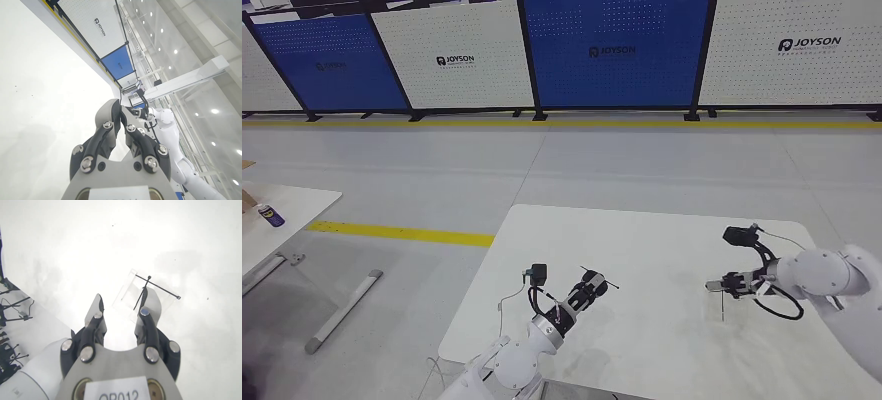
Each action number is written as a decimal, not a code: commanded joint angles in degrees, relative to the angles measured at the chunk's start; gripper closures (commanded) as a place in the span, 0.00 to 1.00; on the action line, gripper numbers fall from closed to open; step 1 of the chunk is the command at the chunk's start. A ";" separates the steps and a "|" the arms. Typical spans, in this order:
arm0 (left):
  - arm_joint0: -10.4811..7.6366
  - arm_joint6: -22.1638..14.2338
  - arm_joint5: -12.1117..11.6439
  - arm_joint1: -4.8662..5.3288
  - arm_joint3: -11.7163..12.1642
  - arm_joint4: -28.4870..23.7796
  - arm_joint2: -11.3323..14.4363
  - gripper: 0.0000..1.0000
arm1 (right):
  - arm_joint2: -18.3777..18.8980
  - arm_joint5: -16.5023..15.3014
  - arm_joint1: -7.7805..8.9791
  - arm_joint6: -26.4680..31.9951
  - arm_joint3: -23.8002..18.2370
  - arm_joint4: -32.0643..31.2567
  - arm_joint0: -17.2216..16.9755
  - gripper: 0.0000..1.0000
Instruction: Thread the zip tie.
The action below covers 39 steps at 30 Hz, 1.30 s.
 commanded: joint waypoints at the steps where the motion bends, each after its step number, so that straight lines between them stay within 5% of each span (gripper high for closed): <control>1: 0.00 0.00 0.00 0.00 0.00 0.00 0.00 1.00 | 3.72 -2.59 1.92 1.83 -3.38 0.82 -3.44 0.00; 14: 0.00 0.00 0.00 0.00 0.00 0.00 0.00 1.00 | 3.40 -3.63 1.85 1.15 -4.15 0.14 -4.11 0.00; 16: 0.00 0.00 0.00 0.00 0.00 0.00 0.00 1.00 | 4.20 -7.90 1.93 -1.12 -4.60 0.40 -4.66 0.00; 18: 0.00 0.00 0.00 0.00 0.00 0.00 0.00 1.00 | 5.65 -17.29 2.31 -0.87 -2.98 3.54 -5.36 0.00; 28: 0.00 0.00 0.00 0.00 0.00 0.00 0.00 1.00 | 3.76 -17.29 0.82 4.74 -0.85 12.52 -2.21 0.00; 35: 0.00 0.00 0.00 0.00 0.00 0.00 0.00 1.00 | 3.76 -17.29 0.82 4.74 -0.85 12.52 -2.21 0.00; 39: 0.00 0.00 0.00 0.00 0.00 0.00 0.00 1.00 | 4.58 -11.27 0.74 3.13 0.08 12.80 -2.32 0.00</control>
